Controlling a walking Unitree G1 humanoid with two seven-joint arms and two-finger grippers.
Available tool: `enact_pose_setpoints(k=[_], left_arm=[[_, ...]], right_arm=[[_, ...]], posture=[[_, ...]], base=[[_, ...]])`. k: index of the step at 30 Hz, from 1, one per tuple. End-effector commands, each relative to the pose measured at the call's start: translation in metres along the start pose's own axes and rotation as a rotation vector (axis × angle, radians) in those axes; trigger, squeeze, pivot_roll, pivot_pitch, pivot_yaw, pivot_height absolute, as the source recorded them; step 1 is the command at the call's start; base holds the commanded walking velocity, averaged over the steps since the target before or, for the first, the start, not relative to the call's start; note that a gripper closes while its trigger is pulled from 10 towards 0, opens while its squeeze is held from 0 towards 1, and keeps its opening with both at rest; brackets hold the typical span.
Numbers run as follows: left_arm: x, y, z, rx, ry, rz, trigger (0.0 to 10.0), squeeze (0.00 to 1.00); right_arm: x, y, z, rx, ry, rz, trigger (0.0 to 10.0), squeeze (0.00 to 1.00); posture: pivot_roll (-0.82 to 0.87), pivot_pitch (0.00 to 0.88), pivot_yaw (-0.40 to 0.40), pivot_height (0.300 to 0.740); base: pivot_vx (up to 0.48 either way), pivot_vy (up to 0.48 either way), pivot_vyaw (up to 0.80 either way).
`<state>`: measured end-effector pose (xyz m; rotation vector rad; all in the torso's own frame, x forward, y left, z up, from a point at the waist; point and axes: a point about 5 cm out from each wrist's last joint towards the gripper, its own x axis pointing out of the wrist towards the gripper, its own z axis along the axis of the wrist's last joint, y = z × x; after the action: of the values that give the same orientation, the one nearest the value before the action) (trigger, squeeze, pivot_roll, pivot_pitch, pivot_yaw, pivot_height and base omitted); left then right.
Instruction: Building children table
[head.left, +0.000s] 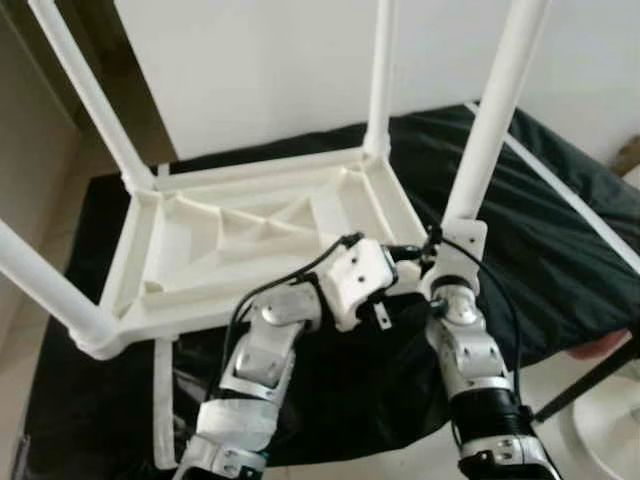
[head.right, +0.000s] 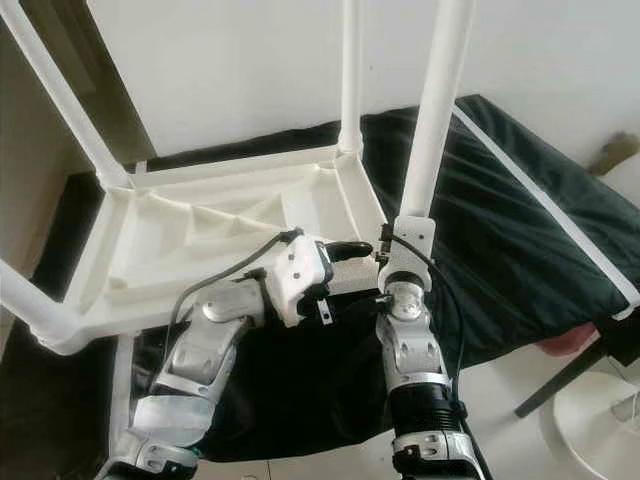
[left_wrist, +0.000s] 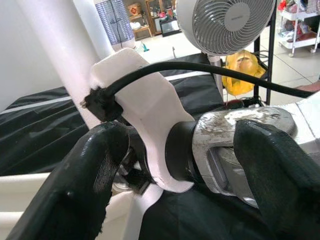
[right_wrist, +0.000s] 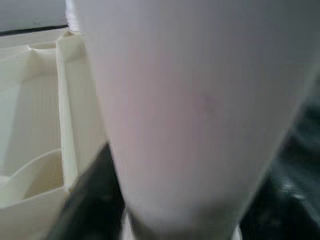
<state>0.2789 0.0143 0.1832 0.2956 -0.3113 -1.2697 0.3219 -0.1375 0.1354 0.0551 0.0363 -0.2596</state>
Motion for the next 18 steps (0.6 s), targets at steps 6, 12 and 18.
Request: enact_pose_setpoints(k=[6, 12, 18], left_arm=[[-0.001, 0.005, -0.006, -0.018, 0.034, 0.164, 10.0, 0.00], [-0.002, 0.005, -0.006, -0.018, 0.033, 0.160, 10.0, 0.00], [-0.002, 0.005, -0.006, -0.018, 0.033, 0.155, 10.0, 0.00]], right_arm=[[-0.006, 0.009, 0.007, 0.068, -0.053, 0.083, 10.0, 1.00], [-0.011, -0.014, 0.007, 0.052, -0.114, 0.146, 10.0, 1.00], [-0.011, -0.034, 0.006, 0.041, -0.126, 0.182, 10.0, 1.00]], posture=[[-0.09, 0.000, 0.056, 0.740], [-0.10, 0.000, 0.064, 0.740], [-0.11, 0.000, 0.069, 0.740]], base=[[0.000, 0.000, 0.00], [0.000, 0.000, 0.00], [0.000, 0.000, 0.00]])
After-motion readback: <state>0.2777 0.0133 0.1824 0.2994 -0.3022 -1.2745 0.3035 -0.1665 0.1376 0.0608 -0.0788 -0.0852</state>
